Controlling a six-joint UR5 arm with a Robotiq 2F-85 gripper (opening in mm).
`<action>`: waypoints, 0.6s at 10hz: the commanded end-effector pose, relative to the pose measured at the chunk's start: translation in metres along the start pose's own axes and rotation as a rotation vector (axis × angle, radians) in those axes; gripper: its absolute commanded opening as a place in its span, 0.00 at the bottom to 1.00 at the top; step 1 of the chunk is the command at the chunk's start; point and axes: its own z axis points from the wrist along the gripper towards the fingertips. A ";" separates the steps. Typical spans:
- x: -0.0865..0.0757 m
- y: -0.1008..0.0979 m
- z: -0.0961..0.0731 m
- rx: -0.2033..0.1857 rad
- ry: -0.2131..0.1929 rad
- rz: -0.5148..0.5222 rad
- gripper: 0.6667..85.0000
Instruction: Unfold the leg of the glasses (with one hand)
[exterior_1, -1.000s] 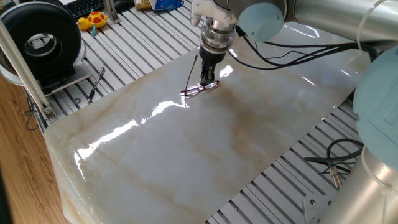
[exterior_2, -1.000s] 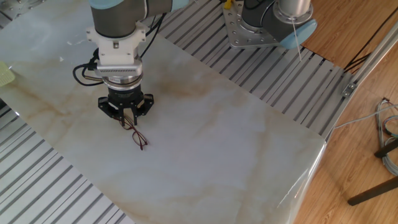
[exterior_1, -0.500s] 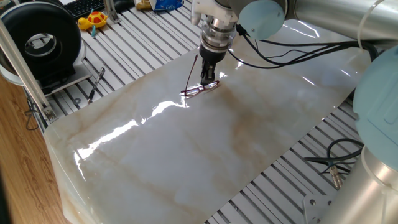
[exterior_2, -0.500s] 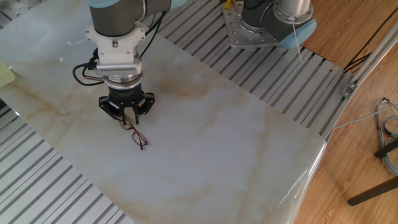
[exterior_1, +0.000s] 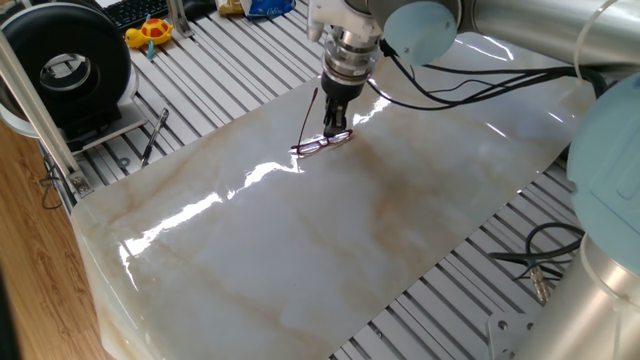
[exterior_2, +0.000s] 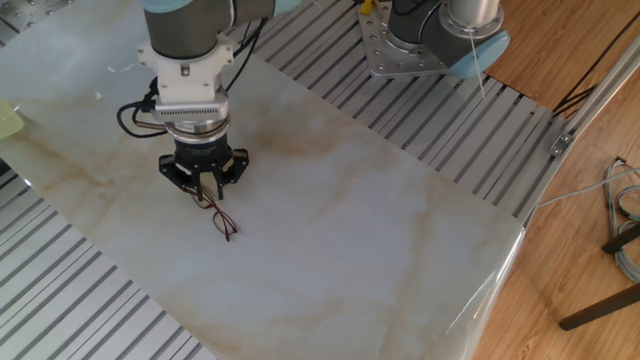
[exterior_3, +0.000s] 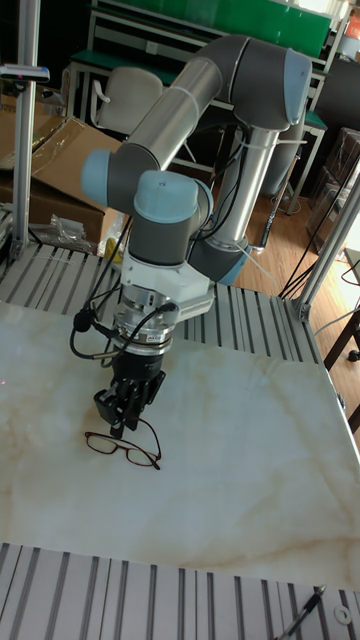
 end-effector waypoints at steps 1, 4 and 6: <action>-0.004 0.001 0.007 0.003 -0.009 0.004 0.40; 0.000 -0.001 0.001 0.005 -0.002 0.014 0.40; -0.002 0.004 0.001 -0.016 -0.010 0.019 0.40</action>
